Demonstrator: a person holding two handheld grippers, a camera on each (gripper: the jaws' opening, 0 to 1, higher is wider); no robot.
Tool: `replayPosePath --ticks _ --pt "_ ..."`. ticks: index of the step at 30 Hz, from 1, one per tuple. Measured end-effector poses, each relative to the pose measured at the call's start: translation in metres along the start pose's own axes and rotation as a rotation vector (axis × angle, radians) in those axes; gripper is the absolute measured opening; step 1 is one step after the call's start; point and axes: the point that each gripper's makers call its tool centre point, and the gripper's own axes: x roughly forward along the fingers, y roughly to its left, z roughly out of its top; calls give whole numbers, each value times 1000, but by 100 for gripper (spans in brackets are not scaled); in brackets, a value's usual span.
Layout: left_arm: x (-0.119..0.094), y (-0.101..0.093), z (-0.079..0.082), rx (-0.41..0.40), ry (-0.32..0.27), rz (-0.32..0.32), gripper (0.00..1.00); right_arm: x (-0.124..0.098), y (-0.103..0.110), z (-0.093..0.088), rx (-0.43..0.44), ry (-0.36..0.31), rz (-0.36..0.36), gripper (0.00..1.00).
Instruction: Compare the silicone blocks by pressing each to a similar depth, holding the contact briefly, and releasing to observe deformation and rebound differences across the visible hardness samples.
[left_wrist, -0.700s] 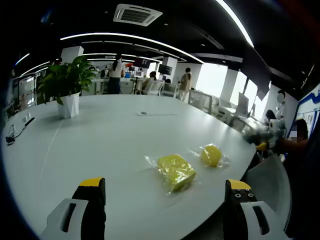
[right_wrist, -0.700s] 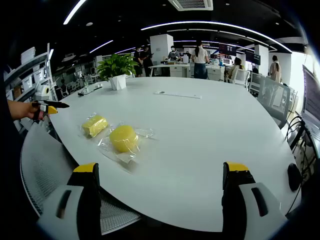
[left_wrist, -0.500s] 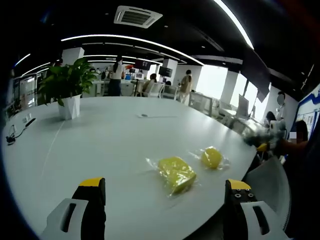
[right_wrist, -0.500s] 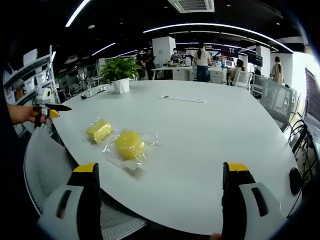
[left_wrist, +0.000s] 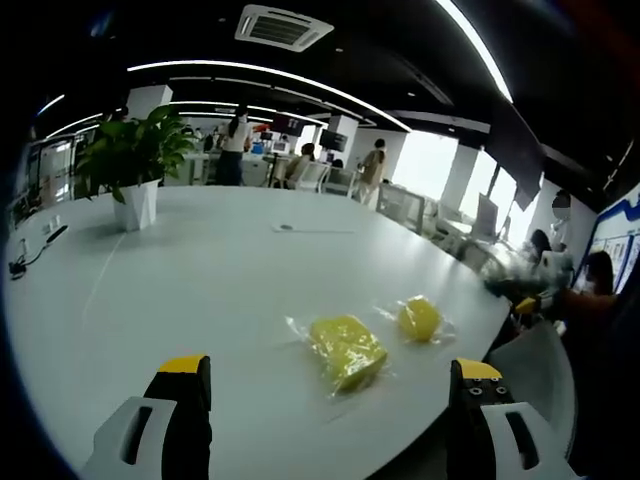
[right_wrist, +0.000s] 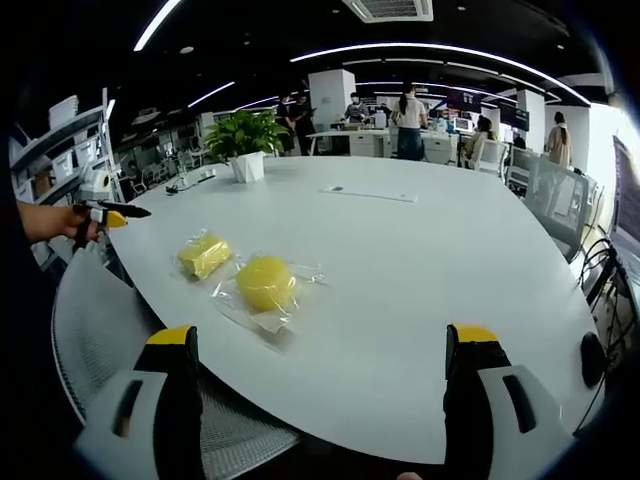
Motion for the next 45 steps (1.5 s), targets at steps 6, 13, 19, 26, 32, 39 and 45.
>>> replayPosePath --ticks 6,13,19,26,32,39,45 --pt "2 2 0 10 6 -4 100 -1 -1 1 -2 0 0 97" --pt "3 5 3 6 9 0 100 -2 -5 3 -8 -4 -11 97" --pt "9 7 9 -4 13 0 100 1 -6 4 -3 -6 -13 97" --pt "23 10 0 -145 88 -31 100 5 -8 7 -13 -6 -17 97" --pt "33 11 -1 -149 115 -50 100 8 -11 8 -5 -4 -20 97" --pt "44 13 -13 -194 164 -95 100 10 -13 10 -12 -7 -23 97" --pt "59 -7 -23 -309 242 -201 100 14 -10 2 -3 7 -17 97"
